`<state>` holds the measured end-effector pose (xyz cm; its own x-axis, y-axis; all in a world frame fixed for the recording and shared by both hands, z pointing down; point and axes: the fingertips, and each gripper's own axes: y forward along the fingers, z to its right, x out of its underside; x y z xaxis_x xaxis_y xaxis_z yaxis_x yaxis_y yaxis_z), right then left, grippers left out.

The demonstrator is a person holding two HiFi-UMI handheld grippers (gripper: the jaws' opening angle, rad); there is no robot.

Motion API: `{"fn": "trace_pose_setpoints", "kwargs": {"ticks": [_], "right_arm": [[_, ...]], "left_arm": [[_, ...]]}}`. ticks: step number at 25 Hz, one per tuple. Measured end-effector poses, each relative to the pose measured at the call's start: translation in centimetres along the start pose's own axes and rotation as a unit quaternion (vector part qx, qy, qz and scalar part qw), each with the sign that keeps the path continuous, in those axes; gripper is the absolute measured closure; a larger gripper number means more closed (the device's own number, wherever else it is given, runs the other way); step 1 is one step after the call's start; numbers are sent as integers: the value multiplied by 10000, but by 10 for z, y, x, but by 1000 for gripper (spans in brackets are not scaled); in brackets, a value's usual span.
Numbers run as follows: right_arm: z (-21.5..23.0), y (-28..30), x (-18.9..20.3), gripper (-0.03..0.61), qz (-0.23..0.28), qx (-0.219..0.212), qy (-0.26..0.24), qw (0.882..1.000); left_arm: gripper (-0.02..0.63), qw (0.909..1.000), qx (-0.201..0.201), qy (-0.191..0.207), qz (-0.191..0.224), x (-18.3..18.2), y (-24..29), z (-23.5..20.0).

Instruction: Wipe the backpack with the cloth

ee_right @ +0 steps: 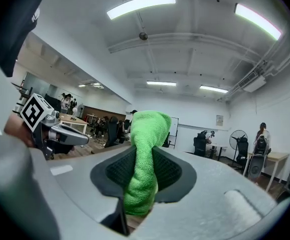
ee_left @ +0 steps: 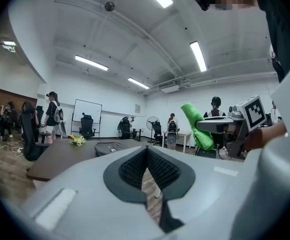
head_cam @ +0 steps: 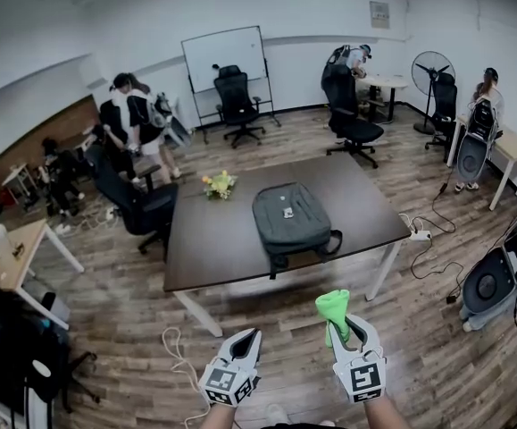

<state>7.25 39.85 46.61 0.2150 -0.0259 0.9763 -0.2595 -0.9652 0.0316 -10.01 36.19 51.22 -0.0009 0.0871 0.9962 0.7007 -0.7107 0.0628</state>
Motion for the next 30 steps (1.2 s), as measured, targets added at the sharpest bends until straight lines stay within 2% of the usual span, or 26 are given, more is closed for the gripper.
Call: {"fn": "trace_pose_setpoints", "kwargs": {"ticks": [9, 15, 22, 30], "right_arm": [[-14, 44, 6, 480, -94, -85, 107, 9999], [-25, 74, 7, 480, -96, -68, 190, 9997], [-19, 93, 13, 480, -229, 44, 208, 9995], [17, 141, 36, 480, -403, 116, 402, 9983]], "left_arm": [[594, 9999, 156, 35, -11, -3, 17, -35], [594, 9987, 383, 341, -43, -9, 31, -60], [594, 9983, 546, 194, -75, 0, 46, -69], [594, 9984, 532, 17, -186, 10, 95, -91]]}}
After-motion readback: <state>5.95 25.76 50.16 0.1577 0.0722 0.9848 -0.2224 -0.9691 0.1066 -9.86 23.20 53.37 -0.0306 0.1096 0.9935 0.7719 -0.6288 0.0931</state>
